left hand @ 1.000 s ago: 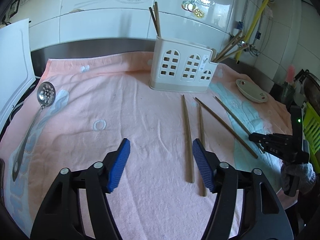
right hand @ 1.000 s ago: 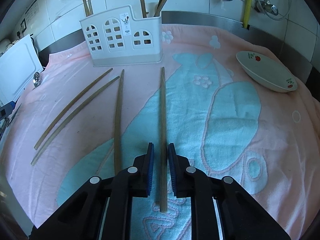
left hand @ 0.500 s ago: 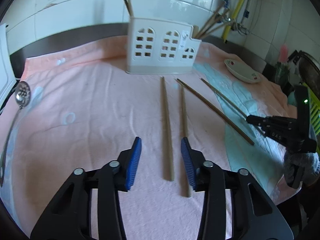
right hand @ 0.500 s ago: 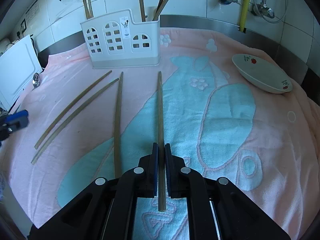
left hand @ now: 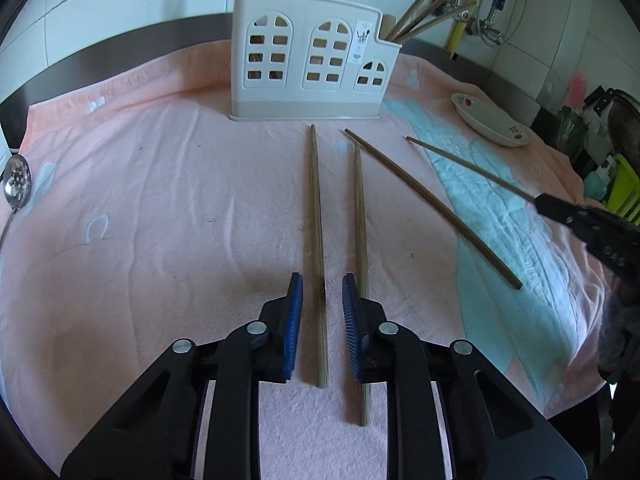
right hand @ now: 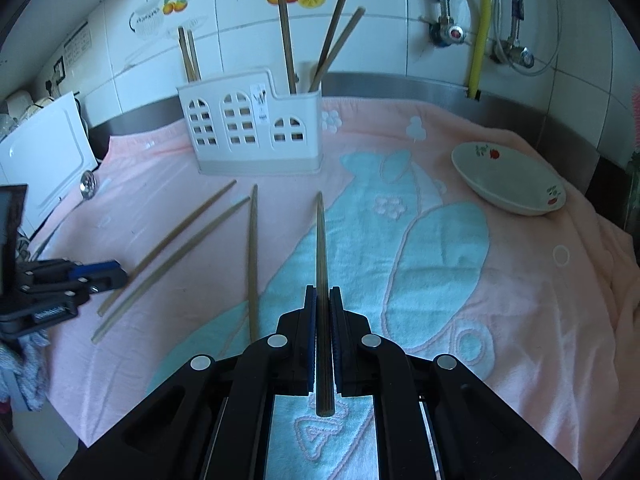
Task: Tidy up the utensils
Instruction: 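Close the left tool on a chopstick while the right tool grasps another, then lift the left tool's chopstick over the white holder while the right carries its chopstick there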
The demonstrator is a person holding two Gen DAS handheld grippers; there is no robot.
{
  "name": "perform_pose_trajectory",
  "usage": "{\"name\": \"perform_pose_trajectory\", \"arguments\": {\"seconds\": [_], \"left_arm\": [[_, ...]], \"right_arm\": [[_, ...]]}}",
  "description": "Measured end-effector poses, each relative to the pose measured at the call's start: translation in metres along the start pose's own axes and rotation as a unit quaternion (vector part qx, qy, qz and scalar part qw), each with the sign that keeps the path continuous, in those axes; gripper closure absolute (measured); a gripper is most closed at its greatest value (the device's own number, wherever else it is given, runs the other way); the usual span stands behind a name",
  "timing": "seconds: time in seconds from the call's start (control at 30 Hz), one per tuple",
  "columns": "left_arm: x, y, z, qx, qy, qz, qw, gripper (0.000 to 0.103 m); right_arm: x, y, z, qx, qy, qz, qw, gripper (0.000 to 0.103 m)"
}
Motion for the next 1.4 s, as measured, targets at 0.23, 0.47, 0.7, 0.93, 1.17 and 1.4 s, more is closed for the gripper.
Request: {"name": "perform_pose_trajectory", "arguments": {"seconds": [0.23,0.47,0.7,0.93,1.17,1.4], "left_arm": [[-0.001,0.002,-0.01,-0.012,0.002,0.006,0.9999,0.09],[0.002,0.005,-0.012,-0.016,0.009,0.0,0.9998,0.09],[0.002,0.008,-0.013,-0.026,0.022,-0.005,0.9994,0.097],[0.002,0.013,0.005,-0.007,0.01,-0.006,0.9999,0.097],[0.008,0.029,0.044,0.044,0.003,-0.017,0.9989,0.097],[0.016,0.049,0.088,0.098,-0.004,-0.037,0.9945,0.097]], "right_arm": [[-0.003,0.004,0.018,0.022,0.003,0.005,1.0,0.097],[-0.005,0.007,0.029,0.034,0.003,0.008,0.999,0.097],[-0.007,0.01,0.034,0.041,0.002,0.01,0.999,0.097],[-0.009,0.014,0.041,0.048,0.002,0.013,0.999,0.097],[-0.011,0.021,0.046,0.055,0.005,0.018,0.998,0.097],[-0.02,0.041,0.058,0.066,0.008,0.033,0.997,0.097]]}}
Point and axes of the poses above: each gripper's, at about its wrist camera, not at the fingertips, and z roughly against the way its jaws point, x to its right, y to its top, the point moved 3 cm from there along -z, roughly the way its jaws point, and after that the axes turned 7 degrees about -x, right-handed, at the moved point
